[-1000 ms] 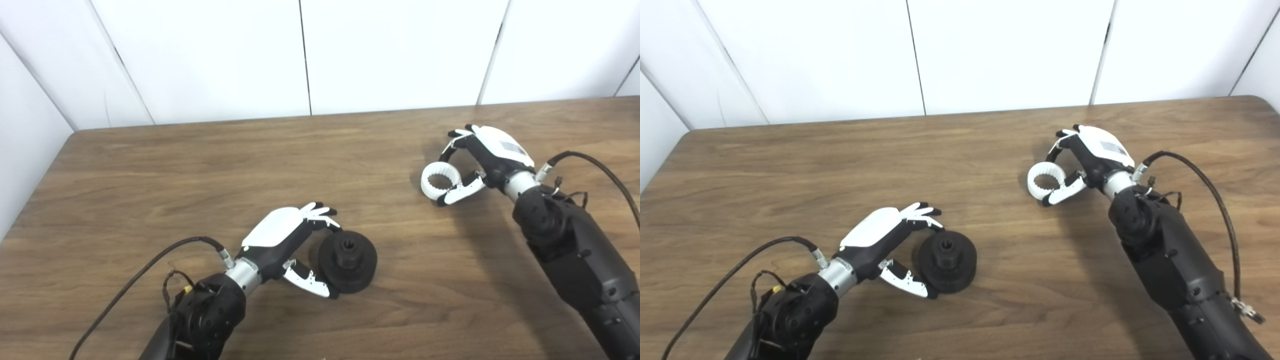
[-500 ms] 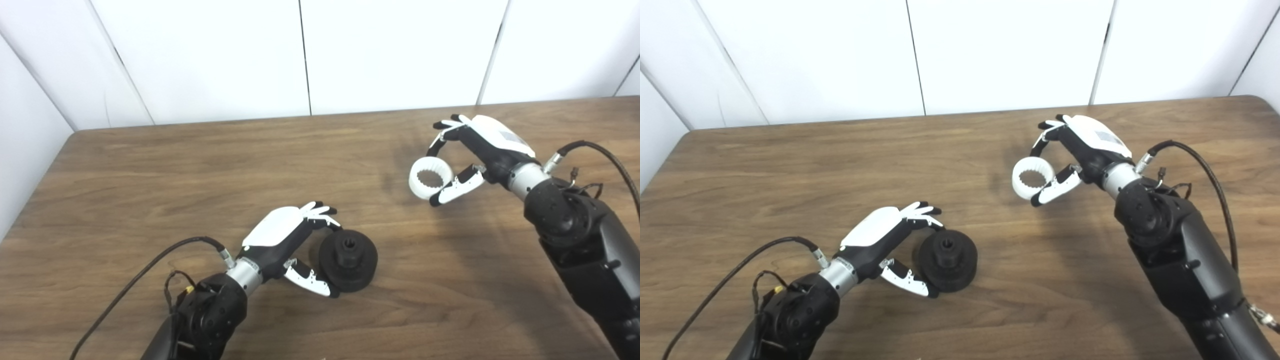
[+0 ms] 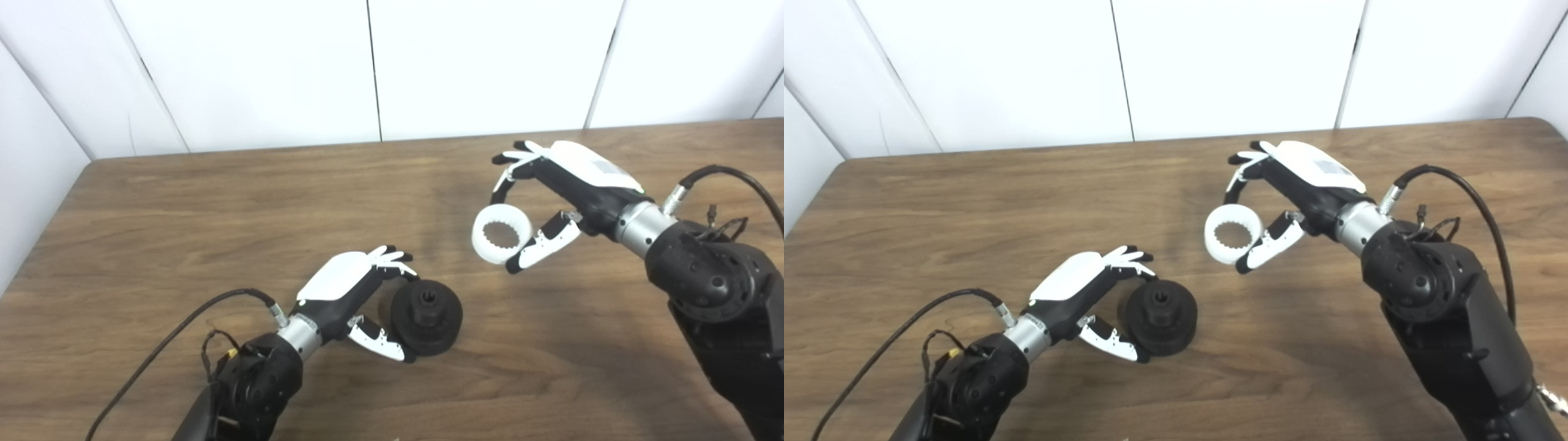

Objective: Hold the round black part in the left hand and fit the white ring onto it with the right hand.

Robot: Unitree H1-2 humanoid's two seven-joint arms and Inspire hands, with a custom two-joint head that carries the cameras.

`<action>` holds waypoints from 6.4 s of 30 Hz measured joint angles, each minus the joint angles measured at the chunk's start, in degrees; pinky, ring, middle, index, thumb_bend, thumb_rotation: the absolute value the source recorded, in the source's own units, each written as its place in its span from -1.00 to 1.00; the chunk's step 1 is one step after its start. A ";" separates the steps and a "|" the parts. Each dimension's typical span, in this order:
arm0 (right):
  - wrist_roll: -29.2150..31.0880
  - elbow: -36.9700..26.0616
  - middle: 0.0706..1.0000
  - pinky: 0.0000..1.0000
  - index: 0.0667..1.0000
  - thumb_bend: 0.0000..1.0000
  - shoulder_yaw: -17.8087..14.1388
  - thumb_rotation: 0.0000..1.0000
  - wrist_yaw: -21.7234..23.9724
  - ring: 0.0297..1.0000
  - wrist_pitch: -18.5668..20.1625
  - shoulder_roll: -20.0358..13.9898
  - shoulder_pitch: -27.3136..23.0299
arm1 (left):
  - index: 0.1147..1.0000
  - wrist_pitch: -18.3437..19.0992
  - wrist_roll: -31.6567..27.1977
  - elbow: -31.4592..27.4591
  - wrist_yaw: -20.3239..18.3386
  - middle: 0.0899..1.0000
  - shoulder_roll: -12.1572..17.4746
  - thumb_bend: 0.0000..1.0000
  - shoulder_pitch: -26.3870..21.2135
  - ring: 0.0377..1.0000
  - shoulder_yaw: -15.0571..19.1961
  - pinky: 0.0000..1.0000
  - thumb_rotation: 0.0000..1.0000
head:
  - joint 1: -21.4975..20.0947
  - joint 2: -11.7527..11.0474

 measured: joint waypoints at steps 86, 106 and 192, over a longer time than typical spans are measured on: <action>-0.59 2.07 0.80 1.00 -0.10 0.05 6.84 -0.70 1.23 1.00 -0.87 7.73 2.87 | 0.30 0.26 1.47 0.47 0.69 0.84 -0.96 0.69 0.16 0.97 -0.40 0.77 -0.56 | 0.26 0.97; -0.27 2.46 0.79 1.00 -0.10 0.05 7.07 -0.70 0.76 1.00 -0.97 7.57 3.55 | 0.30 0.30 1.61 0.47 0.67 0.84 -1.02 0.69 0.15 0.97 -0.45 0.75 -0.56 | 0.17 1.23; 0.92 4.29 0.83 0.85 0.61 0.99 5.56 -0.24 0.39 0.95 -0.52 6.26 5.27 | 0.71 6.89 -2.68 -4.50 -5.08 0.87 0.56 0.91 0.28 0.97 1.41 0.80 -0.31 | 0.53 1.32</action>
